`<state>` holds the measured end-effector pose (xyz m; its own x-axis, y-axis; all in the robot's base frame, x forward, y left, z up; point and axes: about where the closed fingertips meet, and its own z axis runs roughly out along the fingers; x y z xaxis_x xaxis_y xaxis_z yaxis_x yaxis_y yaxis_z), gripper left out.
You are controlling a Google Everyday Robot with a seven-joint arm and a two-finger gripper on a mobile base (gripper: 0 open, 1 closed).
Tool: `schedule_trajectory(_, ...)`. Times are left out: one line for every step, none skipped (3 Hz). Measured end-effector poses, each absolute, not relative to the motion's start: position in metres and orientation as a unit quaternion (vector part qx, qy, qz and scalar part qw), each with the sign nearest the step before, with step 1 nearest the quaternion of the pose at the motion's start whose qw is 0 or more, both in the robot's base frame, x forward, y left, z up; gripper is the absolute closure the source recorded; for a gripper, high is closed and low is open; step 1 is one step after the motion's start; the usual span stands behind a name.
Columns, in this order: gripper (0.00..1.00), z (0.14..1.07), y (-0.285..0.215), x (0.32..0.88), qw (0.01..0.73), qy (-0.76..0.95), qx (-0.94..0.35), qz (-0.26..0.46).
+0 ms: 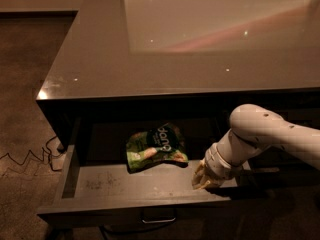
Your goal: Open top drawer
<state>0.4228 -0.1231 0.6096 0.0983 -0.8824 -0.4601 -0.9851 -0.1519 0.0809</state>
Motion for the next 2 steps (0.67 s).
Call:
schedule_trajectory(1.00, 0.6127, -0.1236, 0.4155, 0.122, 0.640, -0.731, 0.200)
schedule_trajectory(1.00, 0.6129, -0.1254, 0.4063, 0.118, 0.644, -0.729, 0.198)
